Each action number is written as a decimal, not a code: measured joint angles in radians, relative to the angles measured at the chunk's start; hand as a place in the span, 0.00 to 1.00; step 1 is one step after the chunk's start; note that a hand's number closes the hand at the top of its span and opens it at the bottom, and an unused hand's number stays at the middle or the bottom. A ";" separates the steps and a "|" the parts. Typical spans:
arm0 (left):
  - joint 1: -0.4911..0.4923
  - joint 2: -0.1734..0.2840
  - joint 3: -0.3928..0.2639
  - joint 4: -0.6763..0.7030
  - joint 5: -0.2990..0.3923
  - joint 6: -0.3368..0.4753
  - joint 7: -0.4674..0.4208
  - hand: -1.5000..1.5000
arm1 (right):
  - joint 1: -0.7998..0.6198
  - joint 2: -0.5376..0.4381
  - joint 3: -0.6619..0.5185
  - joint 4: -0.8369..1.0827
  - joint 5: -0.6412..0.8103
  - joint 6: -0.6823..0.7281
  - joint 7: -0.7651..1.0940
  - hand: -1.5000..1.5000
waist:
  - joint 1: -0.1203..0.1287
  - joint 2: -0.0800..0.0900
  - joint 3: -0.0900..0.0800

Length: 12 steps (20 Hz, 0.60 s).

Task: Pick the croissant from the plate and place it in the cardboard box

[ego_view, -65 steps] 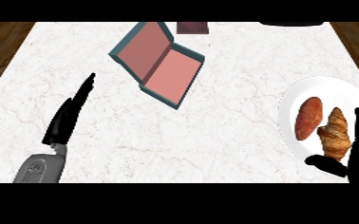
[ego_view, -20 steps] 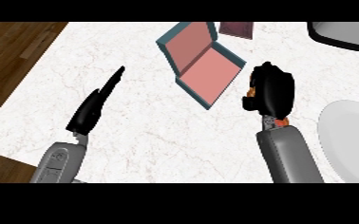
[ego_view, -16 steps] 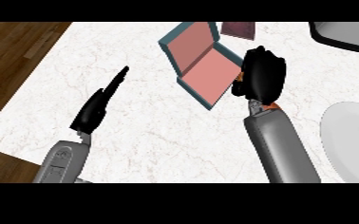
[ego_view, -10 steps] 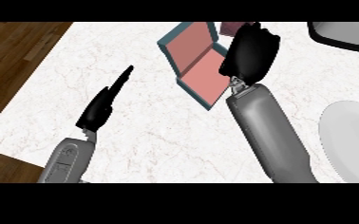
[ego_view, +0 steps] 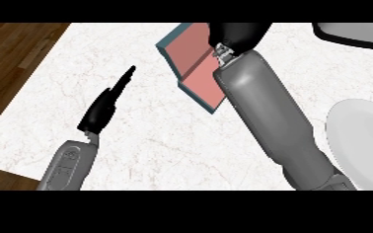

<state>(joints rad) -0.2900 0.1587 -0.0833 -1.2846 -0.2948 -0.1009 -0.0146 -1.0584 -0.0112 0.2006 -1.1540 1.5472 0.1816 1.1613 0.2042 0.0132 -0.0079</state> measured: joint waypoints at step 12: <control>0.016 0.019 0.041 0.020 0.003 0.027 -0.022 0.50 | -0.067 -0.003 -0.072 0.187 -0.239 -0.007 0.069 0.00 | -0.061 0.002 0.005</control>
<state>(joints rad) -0.2743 0.1774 -0.0426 -1.2642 -0.2922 -0.0736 -0.0365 -1.1250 -0.0146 0.1283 -0.9668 1.3081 0.1750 1.2301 0.1427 0.0150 -0.0031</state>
